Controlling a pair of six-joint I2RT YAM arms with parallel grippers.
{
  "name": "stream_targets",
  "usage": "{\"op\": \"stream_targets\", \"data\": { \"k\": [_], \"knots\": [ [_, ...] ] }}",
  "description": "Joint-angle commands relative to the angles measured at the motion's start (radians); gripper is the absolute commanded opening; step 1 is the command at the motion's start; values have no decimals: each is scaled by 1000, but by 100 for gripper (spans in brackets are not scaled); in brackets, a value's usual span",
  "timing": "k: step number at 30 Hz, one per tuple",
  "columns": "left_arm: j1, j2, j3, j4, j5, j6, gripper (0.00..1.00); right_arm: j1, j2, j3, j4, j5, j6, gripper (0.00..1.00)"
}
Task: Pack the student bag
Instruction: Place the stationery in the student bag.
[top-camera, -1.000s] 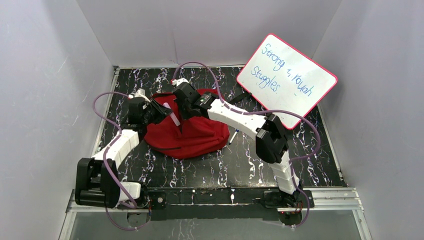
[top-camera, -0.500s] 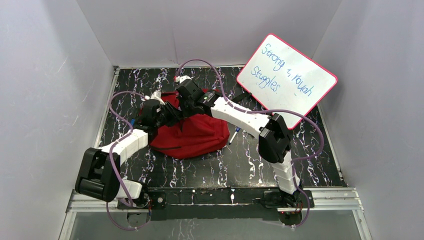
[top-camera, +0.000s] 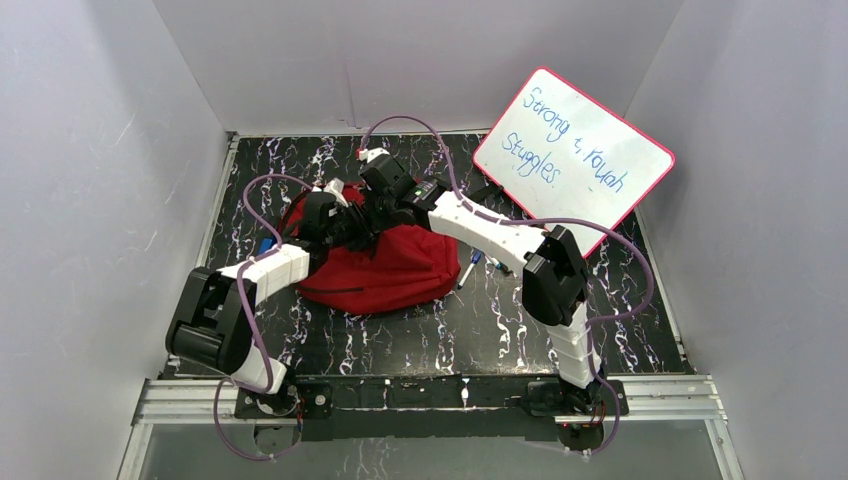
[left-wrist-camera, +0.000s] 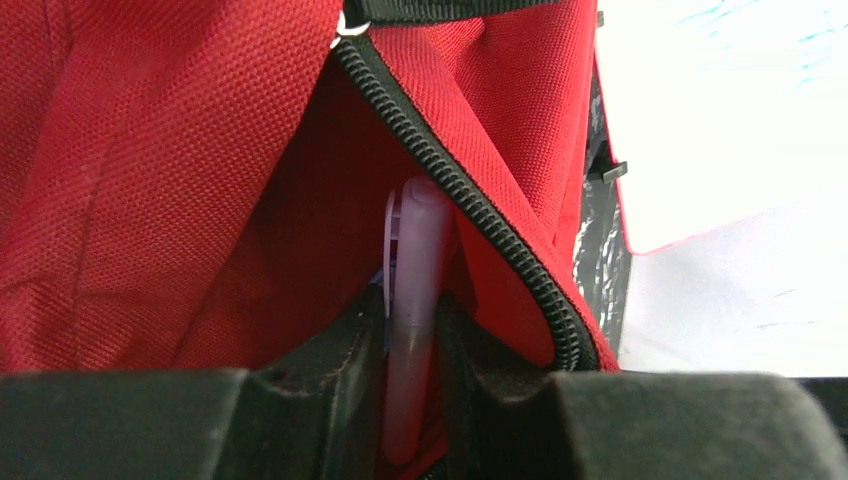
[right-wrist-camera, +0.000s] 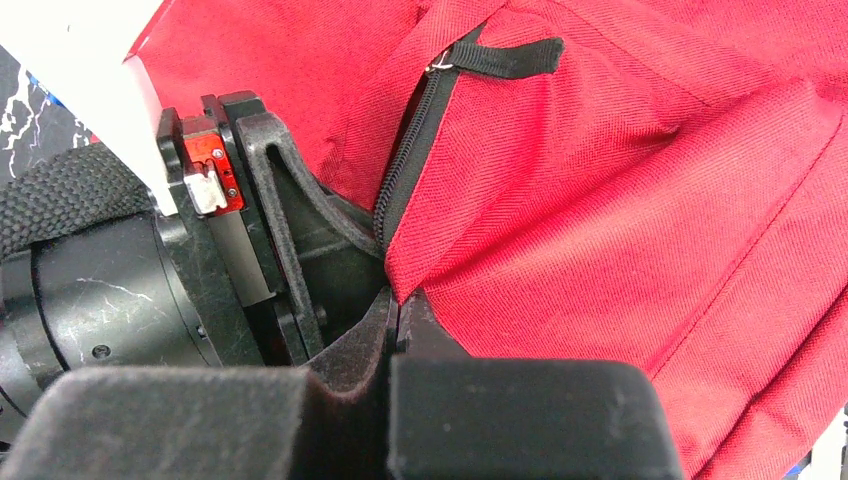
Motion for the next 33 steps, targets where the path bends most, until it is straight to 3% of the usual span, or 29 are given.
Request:
{"op": "stream_targets", "data": {
  "k": [1,6,9,31,33],
  "knots": [
    [-16,-23,63,-70,-2,61,26,5,-81,-18,86,-39,31,0],
    [-16,-80,70,-143,-43,90,45,-2,-94,-47,99,-46,38,0],
    [-17,-107,74,-190,-62,100,50,-6,-95,-54,101,-53,39,0],
    [-16,-549,68,-664,-318,190,50,-30,-95,-86,93,-113,40,0],
    [-16,-566,64,-687,-344,189,50,-31,-99,-82,85,-118,38,6]
  ]
}}
